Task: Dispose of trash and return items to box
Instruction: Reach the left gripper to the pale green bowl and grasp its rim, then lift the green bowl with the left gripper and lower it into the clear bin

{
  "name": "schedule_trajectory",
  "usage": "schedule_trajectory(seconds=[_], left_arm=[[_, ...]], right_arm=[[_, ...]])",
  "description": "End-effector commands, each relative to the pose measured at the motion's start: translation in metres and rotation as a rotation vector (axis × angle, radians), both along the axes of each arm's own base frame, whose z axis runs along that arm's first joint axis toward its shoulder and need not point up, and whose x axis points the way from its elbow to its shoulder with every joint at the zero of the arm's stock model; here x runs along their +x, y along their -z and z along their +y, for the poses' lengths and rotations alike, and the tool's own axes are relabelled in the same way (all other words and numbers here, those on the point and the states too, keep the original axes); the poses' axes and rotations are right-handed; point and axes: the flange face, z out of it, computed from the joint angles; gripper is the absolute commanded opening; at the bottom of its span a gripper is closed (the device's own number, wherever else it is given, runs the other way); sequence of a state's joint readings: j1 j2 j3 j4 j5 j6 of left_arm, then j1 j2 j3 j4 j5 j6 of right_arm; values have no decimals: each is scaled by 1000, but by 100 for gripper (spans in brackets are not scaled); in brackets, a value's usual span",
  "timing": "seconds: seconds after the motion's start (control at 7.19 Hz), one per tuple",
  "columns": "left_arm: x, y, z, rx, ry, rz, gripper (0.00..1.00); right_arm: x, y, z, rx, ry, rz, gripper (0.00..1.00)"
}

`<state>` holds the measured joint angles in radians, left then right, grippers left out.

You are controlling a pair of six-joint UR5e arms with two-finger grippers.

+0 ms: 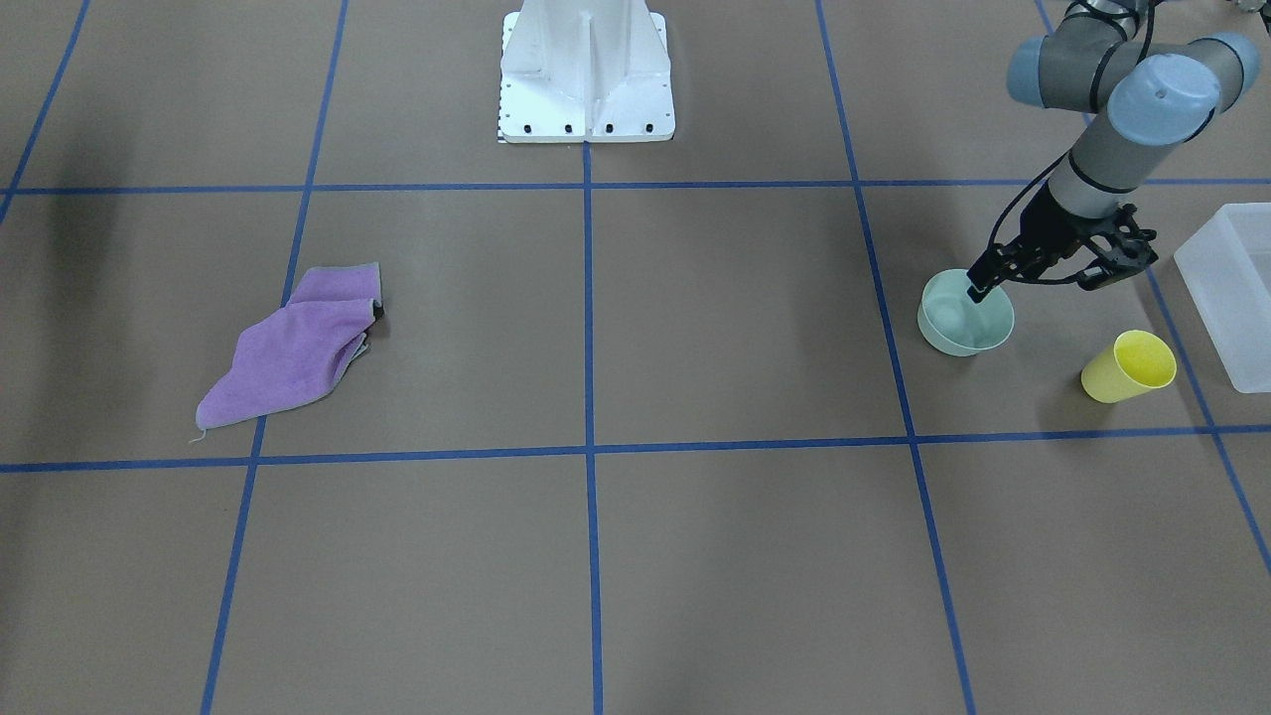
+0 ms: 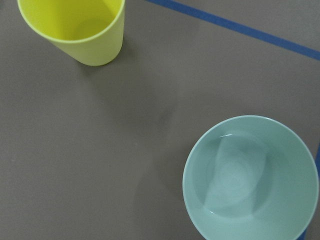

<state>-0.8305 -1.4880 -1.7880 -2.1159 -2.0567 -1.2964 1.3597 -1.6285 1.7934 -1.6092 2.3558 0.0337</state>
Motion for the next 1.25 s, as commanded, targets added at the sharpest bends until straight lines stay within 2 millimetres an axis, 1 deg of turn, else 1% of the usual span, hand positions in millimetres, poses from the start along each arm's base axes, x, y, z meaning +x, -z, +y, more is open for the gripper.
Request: schedule_trajectory(seconds=[0.0,0.14,0.28,0.42,0.7,0.83,0.97,1.11], left_arm=[[3,-4,-3,-8,2,-3,69],[3,-4,-3,-10,2,-2,40],[3,-4,-2,-11,-2,0,17],[3,-3,-2,-22,11,4,0],[3,4,-1,-35,11,23,0],[1,13,5,-69,-33,72,0],[-18,37,7,-72,-40,131,0],[-54,48,-6,-88,-12,190,0]], right_arm=[[-1,0,0,1,2,-1,100],[-1,0,0,-1,2,0,100],[-2,0,0,-1,4,0,100],[-2,-1,0,-2,4,2,100],[-2,0,-1,0,4,1,100],[-2,0,-1,1,4,1,100],[-2,2,-2,4,3,0,100],[-2,2,-3,6,3,0,100]])
